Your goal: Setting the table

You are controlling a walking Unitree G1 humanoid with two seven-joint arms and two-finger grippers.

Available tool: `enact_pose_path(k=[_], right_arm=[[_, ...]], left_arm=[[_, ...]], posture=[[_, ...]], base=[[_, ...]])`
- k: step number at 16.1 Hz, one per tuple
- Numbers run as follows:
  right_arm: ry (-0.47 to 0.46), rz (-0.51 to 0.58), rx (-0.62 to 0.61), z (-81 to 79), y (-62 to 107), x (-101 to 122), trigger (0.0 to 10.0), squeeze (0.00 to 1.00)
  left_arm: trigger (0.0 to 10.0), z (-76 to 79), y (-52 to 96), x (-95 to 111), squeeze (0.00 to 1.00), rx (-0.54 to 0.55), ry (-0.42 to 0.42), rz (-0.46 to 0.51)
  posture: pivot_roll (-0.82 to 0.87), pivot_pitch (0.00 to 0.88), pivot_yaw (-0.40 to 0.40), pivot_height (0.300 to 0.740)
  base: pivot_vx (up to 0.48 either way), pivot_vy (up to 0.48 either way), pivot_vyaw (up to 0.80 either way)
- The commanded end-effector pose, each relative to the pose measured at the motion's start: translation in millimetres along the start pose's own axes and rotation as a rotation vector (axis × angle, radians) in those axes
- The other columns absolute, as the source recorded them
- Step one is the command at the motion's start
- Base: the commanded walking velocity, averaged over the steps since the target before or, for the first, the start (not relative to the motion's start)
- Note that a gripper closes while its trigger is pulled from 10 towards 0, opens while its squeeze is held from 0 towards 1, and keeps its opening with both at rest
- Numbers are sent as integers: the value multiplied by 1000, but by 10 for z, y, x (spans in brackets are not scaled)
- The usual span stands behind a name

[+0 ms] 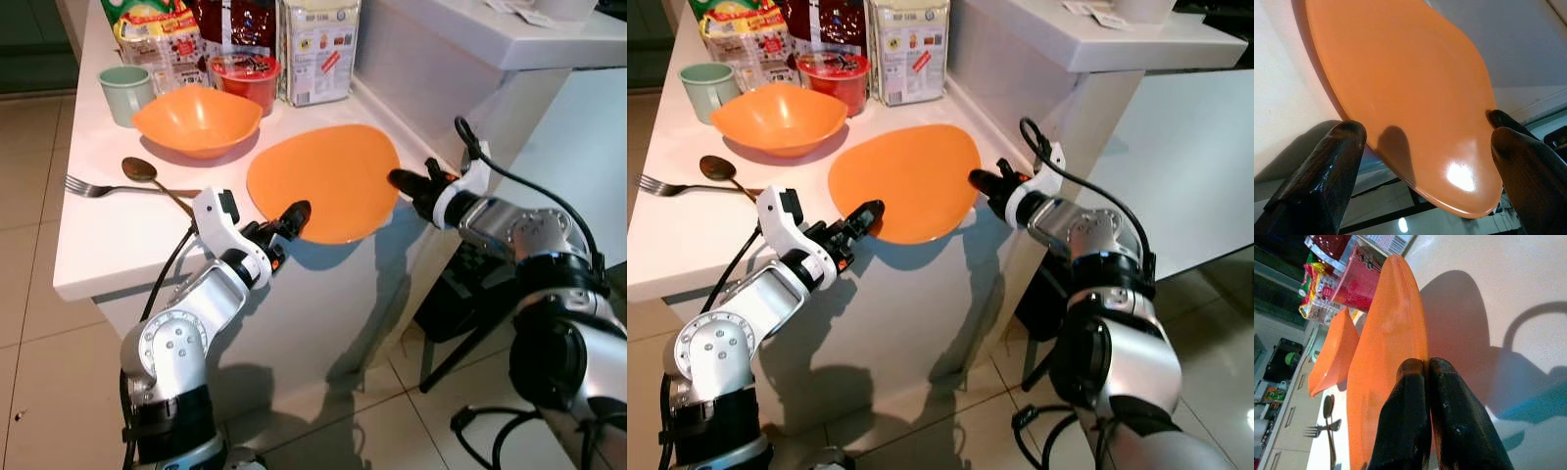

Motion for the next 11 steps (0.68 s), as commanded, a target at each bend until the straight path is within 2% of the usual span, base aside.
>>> enact_pose_path(k=[1, 5, 8, 11], right_arm=[[-5, 2, 25, -40, 31, 14, 0, 0], [-57, -14, 37, 2, 62, -67, 0, 0], [-162, -17, 12, 150, 106, -183, 0, 0], [-188, -13, -3, 234, 181, -227, 0, 0]], left_arm=[[10000, -121, -34, -317, 941, 72, 30, -143], [10000, -130, -25, -380, 898, 78, 63, -169], [10000, -100, -20, -424, 886, 57, 105, -188], [10000, -87, -21, -429, 882, 48, 112, -186]], posture=[[93, 0, -67, 740], [96, 0, -68, 740], [96, 0, -66, 740], [96, 0, -60, 740]], base=[[0, 0, 0], [0, 0, 0], [0, 0, 0], [0, 0, 0]])
Point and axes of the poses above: a point about 5 cm out from each wrist's last joint towards the gripper, its own y axis pointing back from the gripper into the wrist, its own x axis along the axis of the wrist's last joint, z = x × y, the point moved 4 cm from there along -y, pointing out of the wrist towards the gripper, and after that the axes turned 3 degrees about -y, right-handed, at the moved point
